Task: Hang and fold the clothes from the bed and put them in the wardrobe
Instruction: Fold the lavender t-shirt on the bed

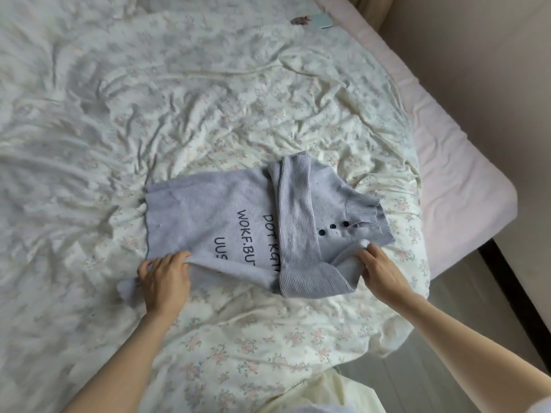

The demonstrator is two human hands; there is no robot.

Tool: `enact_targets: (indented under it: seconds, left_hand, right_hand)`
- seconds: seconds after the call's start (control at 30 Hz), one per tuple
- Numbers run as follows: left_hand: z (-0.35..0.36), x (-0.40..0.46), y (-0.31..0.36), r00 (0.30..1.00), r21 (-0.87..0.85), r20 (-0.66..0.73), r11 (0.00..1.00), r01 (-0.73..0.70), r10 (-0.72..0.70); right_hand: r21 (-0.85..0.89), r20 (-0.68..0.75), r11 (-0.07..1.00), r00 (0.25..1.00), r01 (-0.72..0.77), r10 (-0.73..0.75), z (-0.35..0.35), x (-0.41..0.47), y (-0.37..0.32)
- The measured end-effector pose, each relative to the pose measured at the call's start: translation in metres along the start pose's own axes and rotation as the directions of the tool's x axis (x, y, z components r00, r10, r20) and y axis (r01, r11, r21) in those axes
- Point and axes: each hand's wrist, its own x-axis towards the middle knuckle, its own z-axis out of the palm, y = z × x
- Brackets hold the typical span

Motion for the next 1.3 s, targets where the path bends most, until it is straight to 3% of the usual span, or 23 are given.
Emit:
enact_targets:
  seconds: [0.27, 0.47, 0.7, 0.8, 0.9, 0.97, 1.03, 1.07, 1.13, 1.2, 1.3]
  left_hand:
    - [0.007, 0.095, -0.008, 0.984, 0.034, -0.107, 0.988, 0.149, -0.144]
    - [0.04, 0.18, -0.004, 0.976, 0.002, -0.133, 0.984, 0.177, -0.175]
    - [0.043, 0.203, 0.0, 0.959, -0.062, -0.246, 0.989, 0.131, -0.142]
    - [0.048, 0.212, -0.001, 0.943, -0.079, -0.296, 0.988, 0.134, -0.151]
    - [0.056, 0.219, 0.009, 0.953, -0.023, -0.243, 0.983, 0.181, -0.181]
    - [0.059, 0.221, 0.02, 0.963, 0.018, -0.1, 0.968, 0.251, -0.248]
    - [0.061, 0.215, 0.032, 0.967, 0.022, -0.005, 0.967, 0.253, -0.253]
    - [0.061, 0.207, 0.039, 0.985, 0.029, 0.019, 0.985, 0.172, -0.173]
    - [0.066, 0.186, 0.054, 0.992, 0.064, 0.114, 0.996, -0.061, 0.053]
    - [0.072, 0.164, 0.068, 0.95, 0.093, 0.261, 0.975, -0.199, 0.169]
    - [0.086, 0.141, 0.065, 0.929, 0.189, 0.37, 0.979, -0.081, 0.005]
  right_hand:
    - [0.194, -0.332, 0.978, 0.933, -0.075, 0.138, -0.039, 0.113, -0.008]
    - [0.241, -0.32, 0.96, 0.923, -0.141, 0.216, -0.039, 0.197, -0.012]
    - [0.409, -0.467, 0.909, 0.837, -0.082, 0.286, -0.031, 0.209, -0.013]
    - [0.381, -0.473, 0.909, 0.809, -0.169, 0.348, -0.032, 0.219, -0.014]
    - [0.324, -0.414, 0.911, 0.827, -0.257, 0.381, -0.028, 0.235, -0.015]
    - [0.242, -0.378, 0.922, 0.846, -0.302, 0.376, -0.026, 0.244, -0.017]
    - [0.114, -0.392, 0.951, 0.867, -0.287, 0.309, -0.027, 0.244, -0.026]
    - [0.049, -0.416, 0.977, 0.885, -0.209, 0.21, -0.026, 0.24, -0.034]
    - [-0.127, -0.404, 0.991, 0.91, 0.037, -0.086, -0.019, 0.226, -0.053]
    - [-0.287, -0.243, 0.923, 0.912, 0.257, -0.33, 0.002, 0.211, -0.073]
    - [-0.355, 0.033, 0.866, 0.931, 0.352, -0.364, 0.029, 0.204, -0.086]
